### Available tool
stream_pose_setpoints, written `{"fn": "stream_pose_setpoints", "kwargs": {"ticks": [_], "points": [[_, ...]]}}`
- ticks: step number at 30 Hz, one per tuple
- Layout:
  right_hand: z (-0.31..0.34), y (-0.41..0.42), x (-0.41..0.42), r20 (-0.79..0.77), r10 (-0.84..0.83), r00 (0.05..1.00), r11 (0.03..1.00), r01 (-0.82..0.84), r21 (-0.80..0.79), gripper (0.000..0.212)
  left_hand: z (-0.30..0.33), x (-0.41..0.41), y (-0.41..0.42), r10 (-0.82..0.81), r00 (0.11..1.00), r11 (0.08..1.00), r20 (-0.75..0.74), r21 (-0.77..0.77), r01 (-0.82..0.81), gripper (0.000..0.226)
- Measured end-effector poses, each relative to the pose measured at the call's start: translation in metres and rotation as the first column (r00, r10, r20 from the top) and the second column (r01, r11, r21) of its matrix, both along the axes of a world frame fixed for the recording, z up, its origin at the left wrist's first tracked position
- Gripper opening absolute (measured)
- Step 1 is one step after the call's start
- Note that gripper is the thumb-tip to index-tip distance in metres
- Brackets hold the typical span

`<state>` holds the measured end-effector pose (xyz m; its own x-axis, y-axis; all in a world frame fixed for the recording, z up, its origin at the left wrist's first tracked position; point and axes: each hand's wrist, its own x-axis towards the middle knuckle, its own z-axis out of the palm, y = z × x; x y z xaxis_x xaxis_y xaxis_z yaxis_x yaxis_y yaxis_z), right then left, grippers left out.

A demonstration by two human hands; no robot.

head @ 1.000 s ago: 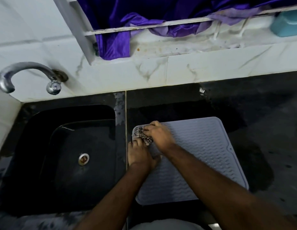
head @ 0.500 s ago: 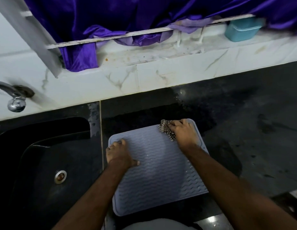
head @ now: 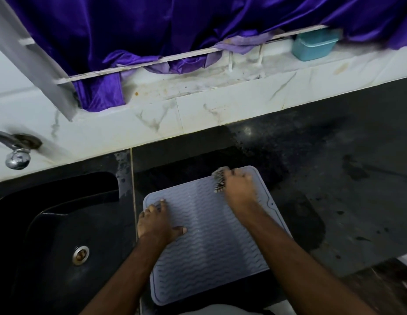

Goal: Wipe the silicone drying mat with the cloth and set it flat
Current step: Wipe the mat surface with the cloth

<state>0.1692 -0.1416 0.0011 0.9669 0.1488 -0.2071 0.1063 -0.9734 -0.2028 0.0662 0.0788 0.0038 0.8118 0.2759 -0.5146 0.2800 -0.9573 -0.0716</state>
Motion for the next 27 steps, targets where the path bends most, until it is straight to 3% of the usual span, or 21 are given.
{"fn": "stream_pose_setpoints", "kwargs": {"ticks": [2,6,11,16,18,20,23,25,27], "points": [[-0.004,0.013,-0.007,0.069,0.169,0.983,0.982,-0.174,0.076,0.064,0.000,0.001,0.001,-0.020,1.000,1.000,-0.007,-0.002,0.020,0.123],[-0.023,0.010,-0.005,0.054,0.370,0.927,0.926,-0.364,-0.097,0.058,0.002,0.005,0.001,-0.052,0.997,0.999,-0.054,0.004,0.053,0.119],[-0.031,-0.049,0.014,0.139,0.139,0.981,0.984,-0.122,-0.128,0.053,-0.001,0.010,0.002,-0.027,0.995,0.999,-0.093,0.017,0.029,0.124],[-0.017,-0.070,0.014,0.173,-0.156,0.972,0.977,0.178,-0.117,0.045,-0.011,0.011,0.001,0.003,0.996,1.000,-0.087,-0.002,-0.003,0.124],[-0.016,-0.059,0.009,0.183,-0.112,0.977,0.993,0.115,-0.005,0.051,-0.012,0.012,-0.004,0.021,0.994,1.000,-0.109,0.005,-0.020,0.122],[-0.022,-0.042,0.004,0.114,0.036,0.993,0.988,-0.052,0.143,0.053,-0.008,0.014,-0.014,0.027,0.994,0.999,-0.107,0.020,-0.025,0.116],[-0.038,-0.030,-0.004,0.067,0.199,0.978,0.980,-0.200,0.015,0.056,-0.004,0.020,-0.039,-0.050,0.998,0.994,0.027,-0.095,0.052,0.104],[-0.037,-0.041,-0.002,0.100,0.097,0.990,0.995,-0.096,-0.015,0.057,-0.005,0.028,-0.060,-0.147,0.981,0.956,0.128,-0.237,0.175,0.098],[-0.028,-0.056,0.001,0.109,-0.064,0.992,0.997,0.068,-0.039,0.050,-0.009,0.035,-0.084,-0.243,0.954,0.920,0.174,-0.271,0.283,0.097]]}}
